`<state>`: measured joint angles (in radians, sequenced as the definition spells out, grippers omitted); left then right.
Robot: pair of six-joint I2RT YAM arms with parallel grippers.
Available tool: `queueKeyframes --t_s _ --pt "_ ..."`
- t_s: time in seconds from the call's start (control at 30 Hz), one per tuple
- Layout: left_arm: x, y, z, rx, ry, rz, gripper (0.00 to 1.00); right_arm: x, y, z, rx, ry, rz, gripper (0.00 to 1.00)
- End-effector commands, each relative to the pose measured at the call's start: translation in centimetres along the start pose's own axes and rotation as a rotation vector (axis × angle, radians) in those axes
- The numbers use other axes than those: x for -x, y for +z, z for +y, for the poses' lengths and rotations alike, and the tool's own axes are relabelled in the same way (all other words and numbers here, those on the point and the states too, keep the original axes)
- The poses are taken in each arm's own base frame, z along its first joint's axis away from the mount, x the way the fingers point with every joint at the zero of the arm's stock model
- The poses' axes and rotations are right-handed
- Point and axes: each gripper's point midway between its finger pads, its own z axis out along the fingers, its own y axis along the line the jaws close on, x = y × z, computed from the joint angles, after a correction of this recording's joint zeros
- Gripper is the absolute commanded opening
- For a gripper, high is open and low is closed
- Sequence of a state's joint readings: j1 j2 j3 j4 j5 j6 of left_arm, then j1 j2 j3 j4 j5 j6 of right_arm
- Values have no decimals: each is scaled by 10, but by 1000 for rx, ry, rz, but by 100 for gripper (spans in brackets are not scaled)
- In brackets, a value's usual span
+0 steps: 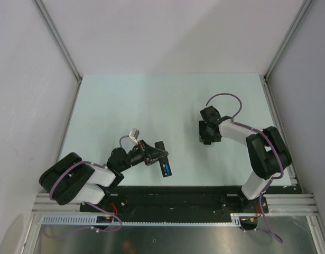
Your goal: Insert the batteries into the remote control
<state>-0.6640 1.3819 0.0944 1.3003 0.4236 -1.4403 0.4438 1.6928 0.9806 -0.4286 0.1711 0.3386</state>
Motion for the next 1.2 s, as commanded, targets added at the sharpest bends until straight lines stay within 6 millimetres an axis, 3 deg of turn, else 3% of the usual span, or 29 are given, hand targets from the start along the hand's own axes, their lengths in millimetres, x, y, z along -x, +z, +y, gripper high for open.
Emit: queueKeyframes --t_s 0.0,0.5,0.9,1.03,1.17 --pt "7 -8 -78 -321 141 -33 0 -22 -1 -4 -19 -32 90 59" --pt "6 -9 -78 -322 140 -35 0 -29 3 -1 -2 -22 120 45" --pt "6 -9 -77 -320 139 -34 0 -26 -7 0 7 -9 101 20" --pt "7 -8 -78 -322 139 -39 0 -27 -13 0 6 2 102 2" --pt "12 -6 -81 -327 137 -59 0 -24 -26 3 21 17 82 0"
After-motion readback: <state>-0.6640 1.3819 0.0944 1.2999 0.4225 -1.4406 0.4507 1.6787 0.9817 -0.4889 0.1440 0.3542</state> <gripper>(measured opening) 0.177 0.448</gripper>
